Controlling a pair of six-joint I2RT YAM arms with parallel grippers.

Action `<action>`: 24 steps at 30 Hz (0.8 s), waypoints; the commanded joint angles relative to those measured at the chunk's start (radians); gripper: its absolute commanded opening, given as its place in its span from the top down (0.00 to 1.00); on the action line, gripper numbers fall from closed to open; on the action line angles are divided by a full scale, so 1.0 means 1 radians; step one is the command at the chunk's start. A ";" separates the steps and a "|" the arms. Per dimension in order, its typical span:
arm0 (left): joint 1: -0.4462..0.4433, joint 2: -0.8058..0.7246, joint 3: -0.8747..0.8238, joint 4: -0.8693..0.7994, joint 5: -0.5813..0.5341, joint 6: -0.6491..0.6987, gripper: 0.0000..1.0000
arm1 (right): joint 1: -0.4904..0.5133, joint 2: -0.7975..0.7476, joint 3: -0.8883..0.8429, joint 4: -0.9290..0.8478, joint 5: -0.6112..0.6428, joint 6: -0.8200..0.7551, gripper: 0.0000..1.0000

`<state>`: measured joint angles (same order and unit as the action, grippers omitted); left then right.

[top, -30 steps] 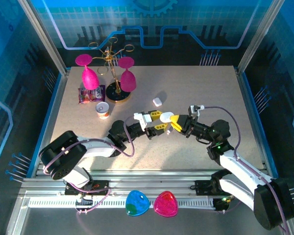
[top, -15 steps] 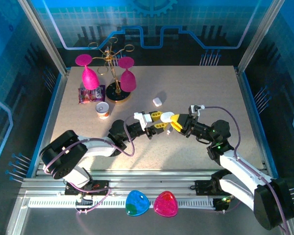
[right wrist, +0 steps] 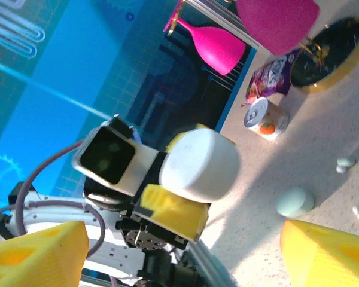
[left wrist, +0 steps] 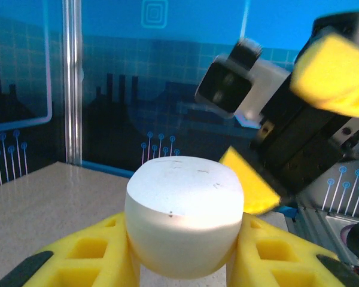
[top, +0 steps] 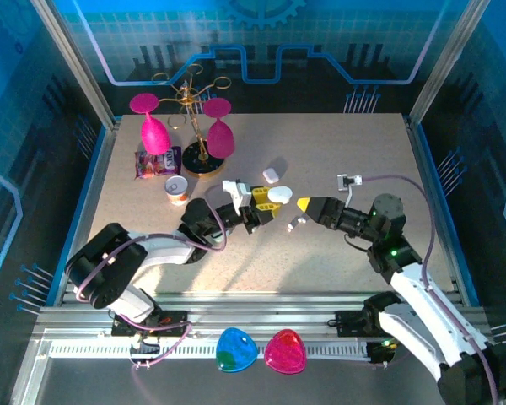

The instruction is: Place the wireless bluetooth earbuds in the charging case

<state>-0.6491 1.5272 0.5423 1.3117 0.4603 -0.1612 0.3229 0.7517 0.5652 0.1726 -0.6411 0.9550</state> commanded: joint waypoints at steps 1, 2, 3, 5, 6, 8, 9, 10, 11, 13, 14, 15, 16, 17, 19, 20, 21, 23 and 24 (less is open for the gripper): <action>0.034 -0.054 -0.038 -0.011 0.107 -0.104 0.77 | 0.057 -0.013 0.140 -0.360 0.071 -0.506 0.13; 0.045 -0.062 -0.046 -0.005 0.132 -0.122 0.78 | 0.074 -0.010 0.168 -0.397 0.096 -0.591 0.12; 0.055 -0.069 -0.057 0.007 0.153 -0.139 0.78 | 0.094 -0.003 0.195 -0.433 0.128 -0.664 0.12; 0.067 -0.084 -0.073 0.027 0.195 -0.158 0.78 | 0.121 0.018 0.244 -0.469 0.166 -0.755 0.11; 0.072 -0.092 -0.077 0.025 0.214 -0.165 0.78 | 0.131 0.030 0.262 -0.475 0.166 -0.788 0.11; 0.075 -0.107 -0.079 0.011 0.242 -0.170 0.79 | 0.154 0.061 0.298 -0.483 0.167 -0.842 0.11; 0.073 -0.112 -0.080 0.008 0.256 -0.170 0.79 | 0.170 0.078 0.308 -0.491 0.174 -0.869 0.11; 0.074 -0.117 -0.082 0.010 0.264 -0.174 0.78 | 0.190 0.095 0.338 -0.503 0.182 -0.903 0.11; 0.075 -0.119 -0.084 0.014 0.268 -0.177 0.78 | 0.208 0.109 0.355 -0.515 0.195 -0.933 0.11; 0.074 -0.123 -0.081 0.019 0.284 -0.185 0.79 | 0.253 0.142 0.382 -0.537 0.242 -0.986 0.11; 0.073 -0.123 -0.079 0.020 0.292 -0.189 0.78 | 0.263 0.153 0.388 -0.538 0.264 -0.995 0.11; 0.073 -0.122 -0.078 0.024 0.300 -0.193 0.78 | 0.270 0.172 0.399 -0.538 0.287 -1.000 0.11; 0.075 -0.122 -0.076 0.030 0.307 -0.195 0.78 | 0.273 0.187 0.405 -0.538 0.289 -1.002 0.11; 0.074 -0.121 -0.076 0.037 0.310 -0.196 0.78 | 0.275 0.202 0.413 -0.538 0.289 -1.002 0.12; 0.074 -0.118 -0.079 0.057 0.314 -0.199 0.78 | 0.278 0.223 0.420 -0.531 0.291 -1.001 0.12; 0.074 -0.116 -0.079 0.066 0.317 -0.204 0.78 | 0.278 0.227 0.420 -0.525 0.298 -0.997 0.12; 0.075 -0.115 -0.079 0.074 0.320 -0.211 0.78 | 0.277 0.230 0.420 -0.521 0.309 -0.995 0.12; 0.074 -0.112 -0.080 0.089 0.321 -0.228 0.78 | 0.278 0.233 0.424 -0.524 0.311 -1.003 0.12; 0.075 -0.113 -0.079 0.089 0.319 -0.233 0.78 | 0.278 0.233 0.423 -0.527 0.310 -1.008 0.12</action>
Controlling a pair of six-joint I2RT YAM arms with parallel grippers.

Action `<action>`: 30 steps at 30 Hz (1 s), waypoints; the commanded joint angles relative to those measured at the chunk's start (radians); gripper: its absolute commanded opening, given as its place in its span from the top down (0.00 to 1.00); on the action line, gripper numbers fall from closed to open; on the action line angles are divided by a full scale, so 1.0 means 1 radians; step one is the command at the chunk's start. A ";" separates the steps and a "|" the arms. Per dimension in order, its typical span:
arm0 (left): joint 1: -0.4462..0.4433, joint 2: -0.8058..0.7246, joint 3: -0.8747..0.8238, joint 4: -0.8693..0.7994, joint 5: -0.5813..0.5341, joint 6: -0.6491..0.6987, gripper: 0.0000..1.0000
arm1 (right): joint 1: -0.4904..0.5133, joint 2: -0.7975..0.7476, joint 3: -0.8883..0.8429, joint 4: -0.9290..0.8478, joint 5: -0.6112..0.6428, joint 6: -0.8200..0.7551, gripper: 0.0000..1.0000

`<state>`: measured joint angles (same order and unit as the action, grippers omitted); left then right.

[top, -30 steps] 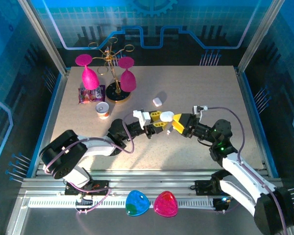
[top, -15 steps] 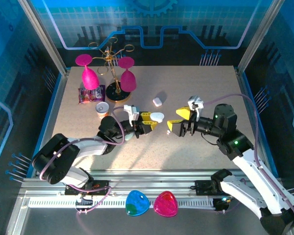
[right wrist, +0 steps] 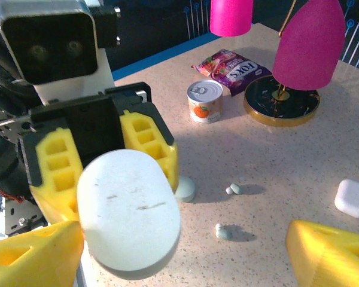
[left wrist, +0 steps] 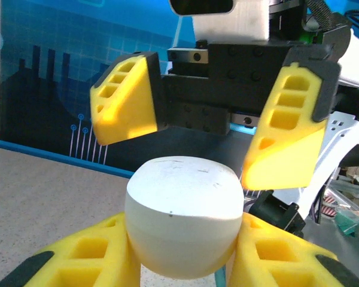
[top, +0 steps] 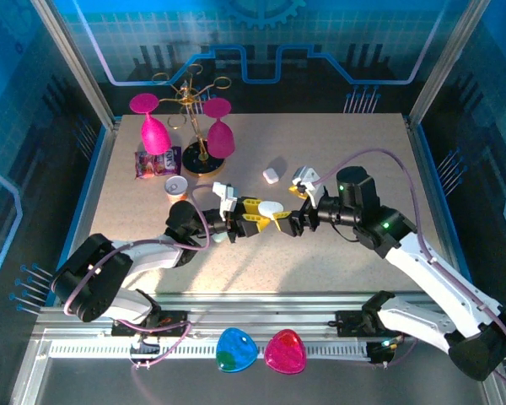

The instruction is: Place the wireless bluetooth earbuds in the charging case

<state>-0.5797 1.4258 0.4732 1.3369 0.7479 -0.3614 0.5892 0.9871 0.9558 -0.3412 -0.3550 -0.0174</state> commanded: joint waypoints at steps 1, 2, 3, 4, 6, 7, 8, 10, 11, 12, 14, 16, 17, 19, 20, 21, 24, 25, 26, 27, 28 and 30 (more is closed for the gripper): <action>0.005 -0.011 -0.010 0.064 0.031 -0.036 0.78 | 0.012 -0.002 0.035 -0.016 0.018 -0.041 0.12; 0.005 -0.011 -0.010 0.064 0.030 -0.036 0.79 | 0.011 -0.001 0.036 -0.018 0.016 -0.044 0.12; 0.004 -0.011 -0.011 0.064 0.031 -0.033 0.78 | 0.012 0.001 0.038 -0.022 0.019 -0.044 0.12; 0.004 -0.013 -0.011 0.064 0.031 -0.030 0.78 | 0.011 0.003 0.040 -0.023 0.032 -0.044 0.12; 0.004 -0.015 -0.013 0.064 0.035 -0.025 0.79 | 0.012 0.005 0.046 -0.028 0.067 -0.039 0.12; 0.004 -0.015 -0.013 0.064 0.039 -0.022 0.78 | 0.012 0.006 0.047 -0.027 0.085 -0.033 0.13; 0.004 -0.016 -0.014 0.064 0.043 -0.019 0.78 | 0.012 0.007 0.051 -0.026 0.103 -0.028 0.13; 0.004 -0.018 -0.016 0.063 0.052 -0.018 0.78 | 0.009 0.008 0.056 -0.018 0.144 -0.012 0.14; 0.004 -0.020 -0.017 0.064 0.056 -0.016 0.79 | 0.007 0.008 0.059 -0.014 0.156 -0.006 0.14; 0.003 -0.021 -0.019 0.064 0.058 -0.014 0.79 | 0.002 0.009 0.061 -0.008 0.168 0.000 0.15; 0.004 -0.024 -0.022 0.064 0.059 -0.009 0.78 | -0.005 0.010 0.062 0.004 0.174 0.012 0.15; 0.004 -0.027 -0.026 0.064 0.059 -0.002 0.79 | -0.013 0.011 0.065 0.010 0.164 0.018 0.15; 0.004 -0.028 -0.028 0.064 0.057 0.000 0.78 | -0.014 0.013 0.069 0.010 0.161 0.020 0.15; 0.004 -0.031 -0.032 0.064 0.055 0.009 0.78 | -0.017 0.012 0.071 0.007 0.153 0.021 0.15; 0.003 -0.031 -0.034 0.064 0.054 0.014 0.78 | -0.018 0.009 0.072 0.005 0.148 0.020 0.14; 0.004 -0.031 -0.036 0.064 0.048 0.021 0.78 | -0.018 0.001 0.067 0.007 0.139 0.019 0.14; 0.005 -0.027 -0.038 0.064 0.039 0.039 0.78 | -0.020 -0.035 0.046 0.030 0.119 0.032 0.11; 0.006 -0.025 -0.038 0.064 0.035 0.045 0.78 | -0.021 -0.050 0.038 0.038 0.108 0.041 0.11; 0.006 -0.024 -0.038 0.064 0.032 0.049 0.78 | -0.024 -0.064 0.031 0.047 0.097 0.051 0.09; 0.006 -0.021 -0.041 0.064 0.025 0.056 0.78 | -0.026 -0.080 0.021 0.057 0.088 0.068 0.06; 0.006 -0.021 -0.042 0.064 0.018 0.063 0.78 | -0.030 -0.102 0.006 0.070 0.084 0.086 0.01; 0.012 -0.019 -0.049 0.064 0.001 0.080 0.78 | -0.047 -0.142 -0.027 0.099 0.087 0.134 0.00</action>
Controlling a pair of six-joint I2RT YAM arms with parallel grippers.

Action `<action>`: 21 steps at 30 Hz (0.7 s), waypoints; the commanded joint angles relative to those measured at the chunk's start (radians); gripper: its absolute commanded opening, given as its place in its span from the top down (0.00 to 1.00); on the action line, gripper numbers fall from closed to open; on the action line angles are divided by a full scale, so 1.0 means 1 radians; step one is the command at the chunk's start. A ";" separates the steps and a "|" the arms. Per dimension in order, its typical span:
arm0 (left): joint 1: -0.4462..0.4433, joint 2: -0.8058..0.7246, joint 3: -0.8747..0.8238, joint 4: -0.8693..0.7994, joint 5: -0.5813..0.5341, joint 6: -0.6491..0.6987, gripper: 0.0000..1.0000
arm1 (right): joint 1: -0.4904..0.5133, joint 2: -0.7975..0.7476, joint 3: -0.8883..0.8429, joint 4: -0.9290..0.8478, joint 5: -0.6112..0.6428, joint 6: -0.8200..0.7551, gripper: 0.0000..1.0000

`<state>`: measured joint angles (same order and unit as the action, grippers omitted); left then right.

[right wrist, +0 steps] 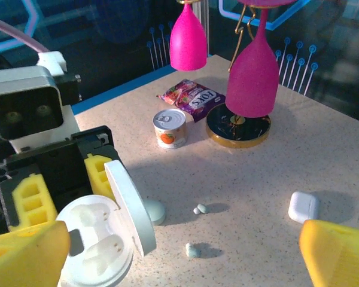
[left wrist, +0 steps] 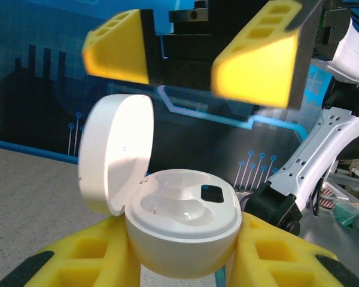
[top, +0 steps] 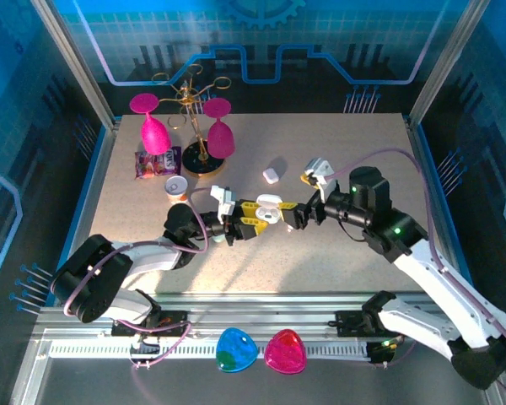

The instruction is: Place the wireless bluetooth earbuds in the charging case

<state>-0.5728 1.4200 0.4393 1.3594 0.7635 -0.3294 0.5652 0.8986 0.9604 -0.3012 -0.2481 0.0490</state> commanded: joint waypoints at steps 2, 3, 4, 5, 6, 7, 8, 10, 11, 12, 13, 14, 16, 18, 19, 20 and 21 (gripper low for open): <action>0.013 -0.013 -0.025 0.042 -0.033 0.065 0.78 | -0.050 -0.095 -0.074 0.084 0.016 0.146 0.00; 0.018 -0.015 -0.030 0.042 -0.039 0.072 0.78 | -0.074 -0.110 -0.109 0.088 0.015 0.173 0.00; 0.021 -0.018 -0.035 0.041 -0.043 0.081 0.78 | -0.100 -0.122 -0.126 0.075 0.011 0.201 0.00; 0.024 -0.022 -0.039 0.041 -0.046 0.087 0.78 | -0.123 -0.125 -0.135 0.053 0.013 0.226 0.00; 0.027 -0.029 -0.045 0.040 -0.050 0.096 0.78 | -0.154 -0.125 -0.141 0.025 0.019 0.259 0.00; 0.029 -0.036 -0.048 0.036 -0.052 0.105 0.78 | -0.183 -0.122 -0.150 0.000 0.021 0.288 0.00; 0.032 -0.043 -0.052 0.032 -0.055 0.112 0.78 | -0.204 -0.116 -0.159 -0.021 0.022 0.307 0.00; 0.033 -0.063 -0.057 0.010 -0.061 0.129 0.78 | -0.238 -0.097 -0.179 -0.069 0.060 0.344 0.03; 0.033 -0.073 -0.060 -0.004 -0.062 0.141 0.78 | -0.245 -0.086 -0.191 -0.084 0.070 0.351 0.04; 0.033 -0.085 -0.062 -0.020 -0.065 0.151 0.78 | -0.250 -0.068 -0.202 -0.100 0.083 0.360 0.05; 0.033 -0.097 -0.063 -0.036 -0.068 0.163 0.78 | -0.252 -0.050 -0.212 -0.114 0.099 0.374 0.07; 0.033 -0.106 -0.065 -0.048 -0.070 0.170 0.78 | -0.253 -0.026 -0.220 -0.122 0.102 0.380 0.08; 0.034 -0.126 -0.069 -0.066 -0.070 0.180 0.78 | -0.253 0.033 -0.235 -0.120 0.091 0.395 0.12; 0.035 -0.142 -0.071 -0.082 -0.069 0.187 0.78 | -0.254 0.098 -0.247 -0.098 0.058 0.406 0.17; 0.033 -0.149 -0.073 -0.090 -0.067 0.188 0.78 | -0.255 0.135 -0.249 -0.083 0.035 0.412 0.20; 0.033 -0.156 -0.073 -0.097 -0.067 0.192 0.78 | -0.253 0.171 -0.248 -0.069 0.011 0.416 0.22; 0.034 -0.165 -0.075 -0.107 -0.067 0.194 0.78 | -0.253 0.212 -0.247 -0.053 -0.015 0.419 0.25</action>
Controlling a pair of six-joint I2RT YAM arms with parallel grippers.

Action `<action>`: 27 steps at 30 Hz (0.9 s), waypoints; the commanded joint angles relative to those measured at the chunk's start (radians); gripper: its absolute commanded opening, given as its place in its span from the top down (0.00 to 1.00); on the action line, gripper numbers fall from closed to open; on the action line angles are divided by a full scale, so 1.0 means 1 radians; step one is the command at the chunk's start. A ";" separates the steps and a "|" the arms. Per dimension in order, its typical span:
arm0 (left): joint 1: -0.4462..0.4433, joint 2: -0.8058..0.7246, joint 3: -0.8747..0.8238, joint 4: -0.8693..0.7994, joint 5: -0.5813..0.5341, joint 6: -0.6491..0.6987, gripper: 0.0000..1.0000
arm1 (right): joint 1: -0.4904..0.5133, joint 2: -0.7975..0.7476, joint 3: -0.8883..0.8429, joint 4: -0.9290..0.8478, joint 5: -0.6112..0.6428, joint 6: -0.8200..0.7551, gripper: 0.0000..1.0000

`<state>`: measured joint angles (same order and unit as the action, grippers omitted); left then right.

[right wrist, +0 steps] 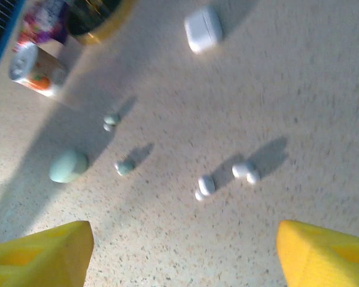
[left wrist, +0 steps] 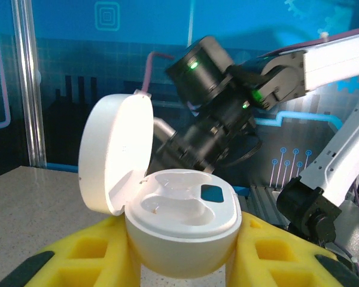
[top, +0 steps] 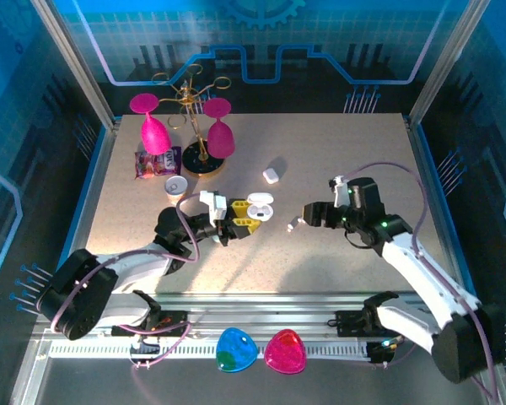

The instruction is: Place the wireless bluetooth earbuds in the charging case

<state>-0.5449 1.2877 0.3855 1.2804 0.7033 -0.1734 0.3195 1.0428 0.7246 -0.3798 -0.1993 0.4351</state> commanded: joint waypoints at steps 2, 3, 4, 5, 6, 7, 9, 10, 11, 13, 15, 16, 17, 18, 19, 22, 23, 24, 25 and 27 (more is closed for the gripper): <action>0.005 -0.045 -0.023 -0.046 -0.005 0.045 0.78 | 0.002 0.136 -0.003 0.052 -0.089 0.036 0.32; 0.006 -0.051 -0.025 -0.053 -0.007 0.049 0.78 | 0.009 0.173 0.001 0.066 -0.093 0.035 0.35; 0.005 -0.055 -0.027 -0.058 -0.008 0.050 0.78 | 0.017 0.204 0.007 0.079 -0.091 0.035 0.39; 0.006 -0.057 -0.030 -0.058 -0.008 0.051 0.78 | 0.023 0.234 0.012 0.091 -0.092 0.034 0.42; 0.005 -0.057 -0.031 -0.058 -0.008 0.052 0.78 | 0.032 0.263 0.019 0.104 -0.095 0.033 0.43; 0.005 -0.058 -0.033 -0.059 -0.008 0.051 0.78 | 0.038 0.295 0.026 0.115 -0.095 0.031 0.45; 0.006 -0.055 -0.031 -0.059 -0.007 0.049 0.78 | 0.048 0.351 0.042 0.136 -0.103 0.029 0.48; 0.005 -0.052 -0.029 -0.058 -0.005 0.047 0.78 | 0.055 0.379 0.049 0.149 -0.109 0.028 0.49; 0.005 -0.048 -0.030 -0.056 -0.004 0.047 0.78 | 0.059 0.404 0.058 0.161 -0.114 0.030 0.50; 0.006 -0.041 -0.027 -0.050 -0.003 0.045 0.78 | 0.067 0.454 0.075 0.186 -0.122 0.032 0.51; 0.005 -0.035 -0.025 -0.043 -0.002 0.041 0.78 | 0.070 0.498 0.093 0.204 -0.131 0.034 0.51; 0.005 -0.032 -0.025 -0.044 -0.002 0.041 0.78 | 0.070 0.519 0.100 0.213 -0.137 0.037 0.51; 0.005 -0.030 -0.024 -0.041 -0.001 0.042 0.78 | 0.070 0.536 0.106 0.222 -0.143 0.037 0.51; 0.006 -0.028 -0.023 -0.042 -0.001 0.040 0.78 | 0.070 0.553 0.114 0.230 -0.148 0.039 0.51; 0.006 -0.026 -0.023 -0.041 -0.001 0.039 0.78 | 0.070 0.570 0.121 0.236 -0.152 0.039 0.51; 0.005 -0.021 -0.023 -0.039 -0.001 0.038 0.78 | 0.070 0.609 0.140 0.245 -0.159 0.034 0.51; 0.006 -0.020 -0.023 -0.039 -0.001 0.038 0.78 | 0.070 0.618 0.142 0.248 -0.162 0.035 0.51; 0.005 -0.020 -0.023 -0.039 -0.001 0.038 0.78 | 0.070 0.629 0.148 0.251 -0.168 0.033 0.51; 0.005 -0.019 -0.023 -0.039 -0.002 0.037 0.78 | 0.070 0.637 0.149 0.255 -0.172 0.034 0.51; 0.006 -0.017 -0.023 -0.039 -0.002 0.037 0.78 | 0.070 0.656 0.150 0.265 -0.180 0.033 0.51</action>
<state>-0.5449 1.2629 0.3630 1.2163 0.7033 -0.1501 0.3794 1.6726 0.8516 -0.1425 -0.3473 0.4683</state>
